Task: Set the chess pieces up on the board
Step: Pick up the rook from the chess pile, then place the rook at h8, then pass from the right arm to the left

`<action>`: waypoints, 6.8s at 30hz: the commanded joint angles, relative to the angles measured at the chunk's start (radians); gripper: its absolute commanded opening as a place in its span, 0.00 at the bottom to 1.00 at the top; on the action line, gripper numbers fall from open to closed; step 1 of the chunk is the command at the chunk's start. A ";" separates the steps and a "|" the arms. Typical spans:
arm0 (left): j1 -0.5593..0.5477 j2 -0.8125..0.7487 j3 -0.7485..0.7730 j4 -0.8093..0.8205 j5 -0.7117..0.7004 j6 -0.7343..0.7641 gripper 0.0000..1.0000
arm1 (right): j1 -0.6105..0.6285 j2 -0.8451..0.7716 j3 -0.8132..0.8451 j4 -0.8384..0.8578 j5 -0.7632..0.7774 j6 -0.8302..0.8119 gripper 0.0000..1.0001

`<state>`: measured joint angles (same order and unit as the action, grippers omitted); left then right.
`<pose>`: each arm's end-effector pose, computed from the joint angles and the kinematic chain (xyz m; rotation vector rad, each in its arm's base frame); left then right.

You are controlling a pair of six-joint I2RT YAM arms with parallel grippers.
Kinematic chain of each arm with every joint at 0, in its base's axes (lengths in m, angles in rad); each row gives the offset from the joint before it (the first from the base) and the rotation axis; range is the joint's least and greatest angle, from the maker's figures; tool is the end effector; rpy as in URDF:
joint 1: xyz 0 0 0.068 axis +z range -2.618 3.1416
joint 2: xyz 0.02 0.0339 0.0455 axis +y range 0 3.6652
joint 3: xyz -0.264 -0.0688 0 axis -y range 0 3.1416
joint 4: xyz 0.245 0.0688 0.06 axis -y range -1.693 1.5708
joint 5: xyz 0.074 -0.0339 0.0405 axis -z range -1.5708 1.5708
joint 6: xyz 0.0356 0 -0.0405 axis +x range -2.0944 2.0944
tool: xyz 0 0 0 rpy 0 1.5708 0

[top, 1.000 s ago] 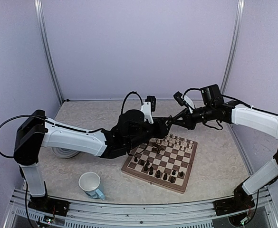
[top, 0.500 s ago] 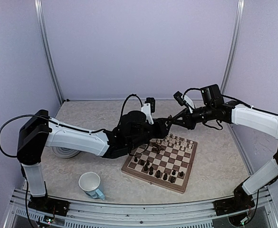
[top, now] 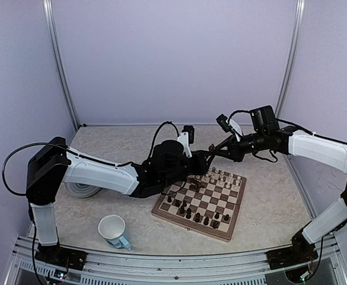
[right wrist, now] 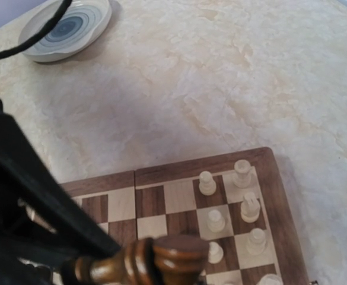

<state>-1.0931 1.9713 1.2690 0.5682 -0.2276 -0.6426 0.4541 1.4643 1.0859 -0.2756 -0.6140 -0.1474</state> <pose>0.2170 -0.4016 0.2296 0.2291 1.8132 -1.0785 0.2818 0.1604 0.2785 -0.9749 1.9880 0.8502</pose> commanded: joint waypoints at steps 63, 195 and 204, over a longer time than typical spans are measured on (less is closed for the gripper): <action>0.167 0.065 0.387 -1.713 0.499 0.338 0.00 | -0.064 -0.083 -0.135 0.039 0.042 -0.214 0.00; 0.170 -0.154 0.177 -0.684 0.751 0.025 0.23 | 0.185 0.046 0.261 -0.397 -0.010 -0.386 0.00; 0.183 -0.191 0.103 -0.524 0.745 -0.010 0.07 | 0.129 0.017 0.281 -0.398 -0.070 -0.377 0.23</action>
<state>-0.9150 1.8126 1.4330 -0.0853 0.4995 -0.6289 0.6304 1.5043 1.3190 -0.6926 -0.6289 -0.5446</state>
